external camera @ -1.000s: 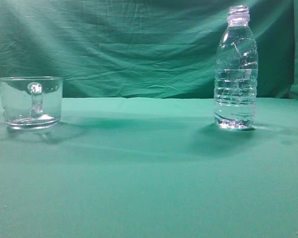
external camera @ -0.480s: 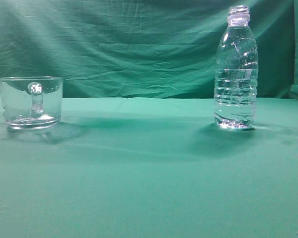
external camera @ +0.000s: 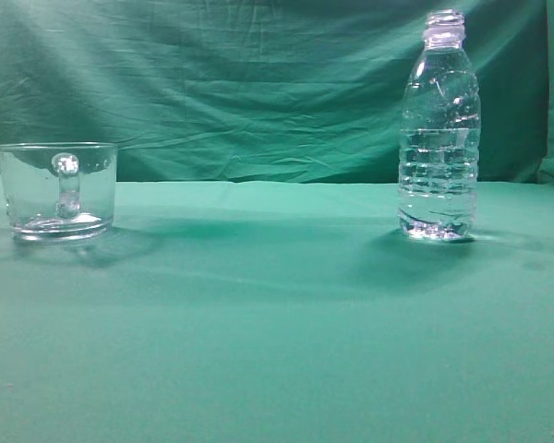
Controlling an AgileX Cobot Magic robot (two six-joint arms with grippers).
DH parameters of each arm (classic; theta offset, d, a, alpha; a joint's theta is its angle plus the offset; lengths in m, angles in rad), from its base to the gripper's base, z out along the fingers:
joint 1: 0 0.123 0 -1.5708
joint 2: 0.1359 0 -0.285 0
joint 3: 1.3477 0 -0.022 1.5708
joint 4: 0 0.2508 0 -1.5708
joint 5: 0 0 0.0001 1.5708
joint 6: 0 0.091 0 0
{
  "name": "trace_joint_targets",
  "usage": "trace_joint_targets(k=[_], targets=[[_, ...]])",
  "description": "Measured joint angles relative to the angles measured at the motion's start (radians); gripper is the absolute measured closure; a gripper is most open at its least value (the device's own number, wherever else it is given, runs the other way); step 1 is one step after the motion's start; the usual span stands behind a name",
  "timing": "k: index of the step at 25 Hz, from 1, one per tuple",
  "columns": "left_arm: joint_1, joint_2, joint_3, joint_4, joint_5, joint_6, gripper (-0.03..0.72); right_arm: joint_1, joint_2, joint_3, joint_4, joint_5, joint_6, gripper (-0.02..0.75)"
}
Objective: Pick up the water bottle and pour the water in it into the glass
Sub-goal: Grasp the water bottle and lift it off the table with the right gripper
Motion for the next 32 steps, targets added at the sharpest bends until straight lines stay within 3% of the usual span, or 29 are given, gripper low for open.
trace_joint_targets(k=[4,10,16,21,25,30,31,32], targets=[[0.000,0.000,0.000,0.000,0.000,0.000,0.688,0.000,0.151,-0.086,-0.091,0.026,-0.008,0.738],[0.000,0.000,0.000,0.000,0.000,0.000,0.688,0.000,0.405,-0.171,-0.117,0.019,-0.008,0.738],[0.000,0.000,0.000,0.000,0.000,0.000,0.688,0.003,0.685,-0.177,-0.332,-0.186,0.008,0.738],[0.000,0.000,0.000,0.000,0.000,0.000,0.688,0.076,0.911,-0.185,-0.400,-0.345,0.031,0.738],[0.000,0.000,0.000,0.000,0.000,0.000,0.688,0.102,1.072,-0.187,-0.454,-0.495,0.032,0.545],[0.000,0.000,0.000,0.000,0.000,0.000,0.688,0.106,1.257,-0.188,-0.478,-0.703,0.034,0.175],[0.000,0.000,0.000,0.000,0.000,0.000,0.688,0.106,1.257,-0.188,-0.478,-0.703,0.034,0.175],[0.000,0.000,0.000,0.000,0.000,0.000,0.688,0.106,1.330,-0.202,-0.490,-0.765,0.037,0.094]])
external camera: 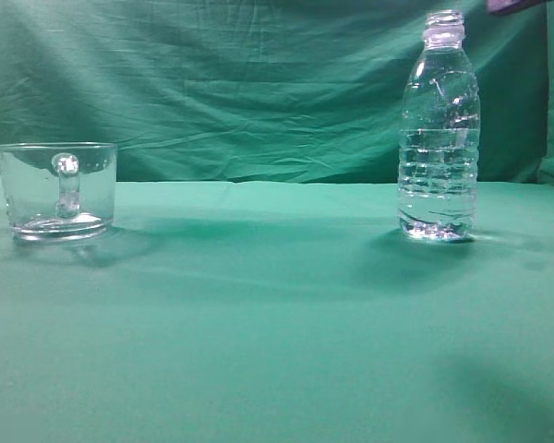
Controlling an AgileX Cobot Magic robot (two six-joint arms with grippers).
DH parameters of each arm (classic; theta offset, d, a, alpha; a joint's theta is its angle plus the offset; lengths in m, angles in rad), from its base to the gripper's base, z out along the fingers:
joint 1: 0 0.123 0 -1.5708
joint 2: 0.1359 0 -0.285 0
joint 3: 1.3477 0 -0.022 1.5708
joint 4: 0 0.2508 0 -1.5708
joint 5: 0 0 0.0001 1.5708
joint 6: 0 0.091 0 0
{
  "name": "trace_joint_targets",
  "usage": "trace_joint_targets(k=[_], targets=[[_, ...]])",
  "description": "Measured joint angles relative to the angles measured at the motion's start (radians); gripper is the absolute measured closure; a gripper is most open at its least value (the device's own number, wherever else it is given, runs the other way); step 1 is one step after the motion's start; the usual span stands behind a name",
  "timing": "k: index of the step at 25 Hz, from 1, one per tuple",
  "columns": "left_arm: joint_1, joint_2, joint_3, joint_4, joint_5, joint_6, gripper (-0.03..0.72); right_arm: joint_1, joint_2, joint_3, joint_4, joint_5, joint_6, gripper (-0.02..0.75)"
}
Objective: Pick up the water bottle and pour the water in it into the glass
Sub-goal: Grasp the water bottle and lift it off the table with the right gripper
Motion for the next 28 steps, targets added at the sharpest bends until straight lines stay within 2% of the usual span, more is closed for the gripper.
trace_joint_targets(k=[3,4,6,21,22,28], targets=[[0.000,0.000,0.000,0.000,0.000,0.000,0.688,0.000,0.102,-0.045,-0.051,-0.033,0.028,0.094],[0.000,0.000,0.000,0.000,0.000,0.000,0.688,0.000,0.131,-0.060,-0.070,-0.045,0.040,0.053],[0.000,0.000,0.000,0.000,0.000,0.000,0.688,0.002,0.199,-0.101,-0.090,-0.060,0.058,0.069],[0.000,0.000,0.000,0.000,0.000,0.000,0.688,0.002,0.611,-0.375,-0.087,-0.149,0.072,0.069],[0.000,0.000,0.000,0.000,0.000,0.000,0.688,0.002,0.625,-0.387,-0.095,-0.149,0.072,0.123],[0.000,0.000,0.000,0.000,0.000,0.000,0.688,0.002,0.656,-0.414,-0.136,-0.159,0.043,0.314]])
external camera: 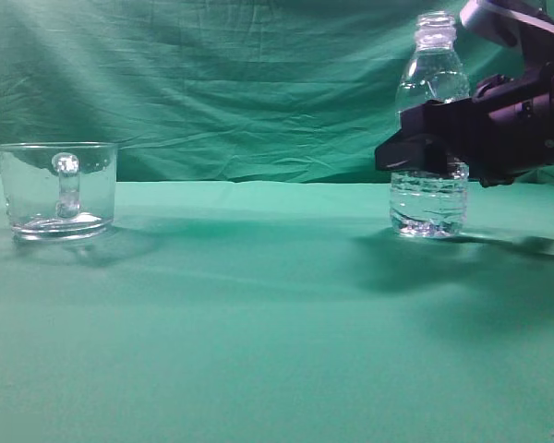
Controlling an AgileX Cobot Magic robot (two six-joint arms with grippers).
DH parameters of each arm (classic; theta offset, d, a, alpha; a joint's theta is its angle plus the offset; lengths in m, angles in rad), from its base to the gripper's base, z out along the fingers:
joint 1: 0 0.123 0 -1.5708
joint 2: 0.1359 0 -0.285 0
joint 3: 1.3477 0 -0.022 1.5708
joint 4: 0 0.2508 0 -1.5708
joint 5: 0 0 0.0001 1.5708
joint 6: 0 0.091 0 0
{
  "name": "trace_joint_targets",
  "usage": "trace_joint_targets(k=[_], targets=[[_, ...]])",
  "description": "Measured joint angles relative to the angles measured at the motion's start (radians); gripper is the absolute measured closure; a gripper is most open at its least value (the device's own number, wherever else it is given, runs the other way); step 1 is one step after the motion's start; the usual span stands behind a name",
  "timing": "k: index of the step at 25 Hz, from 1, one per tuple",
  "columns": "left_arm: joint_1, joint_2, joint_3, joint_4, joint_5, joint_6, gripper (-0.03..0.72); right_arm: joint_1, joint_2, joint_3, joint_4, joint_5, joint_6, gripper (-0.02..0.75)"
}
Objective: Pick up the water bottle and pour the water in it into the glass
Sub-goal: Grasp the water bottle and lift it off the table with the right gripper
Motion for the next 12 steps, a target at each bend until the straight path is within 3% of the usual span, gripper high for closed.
trace_joint_targets(k=[5,12], targets=[[0.000,0.000,0.000,0.000,0.000,0.000,0.688,0.000,0.000,-0.002,-0.010,-0.005,-0.004,0.444],[0.000,0.000,0.000,0.000,0.000,0.000,0.688,0.000,0.000,-0.002,-0.024,0.001,-0.005,0.444]])
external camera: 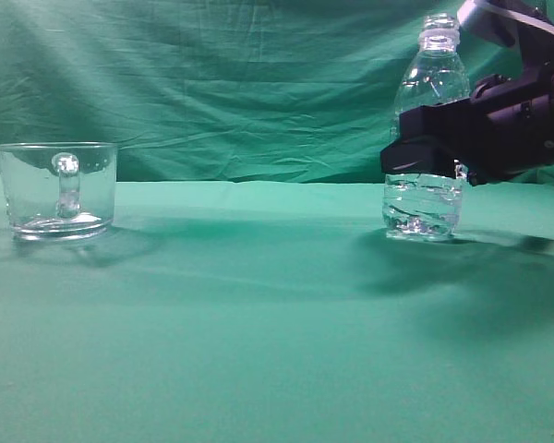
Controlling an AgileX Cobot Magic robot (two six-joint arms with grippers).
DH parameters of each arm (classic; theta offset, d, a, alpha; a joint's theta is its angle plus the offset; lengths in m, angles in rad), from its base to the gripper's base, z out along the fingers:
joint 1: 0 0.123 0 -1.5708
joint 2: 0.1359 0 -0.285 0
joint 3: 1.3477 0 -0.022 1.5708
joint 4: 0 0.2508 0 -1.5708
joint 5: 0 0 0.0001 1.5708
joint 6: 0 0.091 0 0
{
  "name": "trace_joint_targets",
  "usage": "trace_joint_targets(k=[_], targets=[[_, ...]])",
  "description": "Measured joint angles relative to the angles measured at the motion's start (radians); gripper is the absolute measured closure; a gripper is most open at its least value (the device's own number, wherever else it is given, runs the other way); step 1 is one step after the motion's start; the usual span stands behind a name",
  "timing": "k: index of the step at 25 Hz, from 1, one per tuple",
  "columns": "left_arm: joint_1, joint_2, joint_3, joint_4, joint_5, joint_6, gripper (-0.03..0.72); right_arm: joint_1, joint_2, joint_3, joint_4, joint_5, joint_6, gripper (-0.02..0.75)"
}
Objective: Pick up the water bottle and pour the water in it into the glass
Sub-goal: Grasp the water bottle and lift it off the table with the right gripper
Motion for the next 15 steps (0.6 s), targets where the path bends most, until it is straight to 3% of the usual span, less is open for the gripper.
trace_joint_targets(k=[8,15], targets=[[0.000,0.000,0.000,0.000,0.000,0.000,0.688,0.000,-0.116,-0.023,-0.045,0.146,0.037,0.444],[0.000,0.000,0.000,0.000,0.000,0.000,0.688,0.116,-0.250,-0.240,-0.177,0.543,0.090,0.444]])
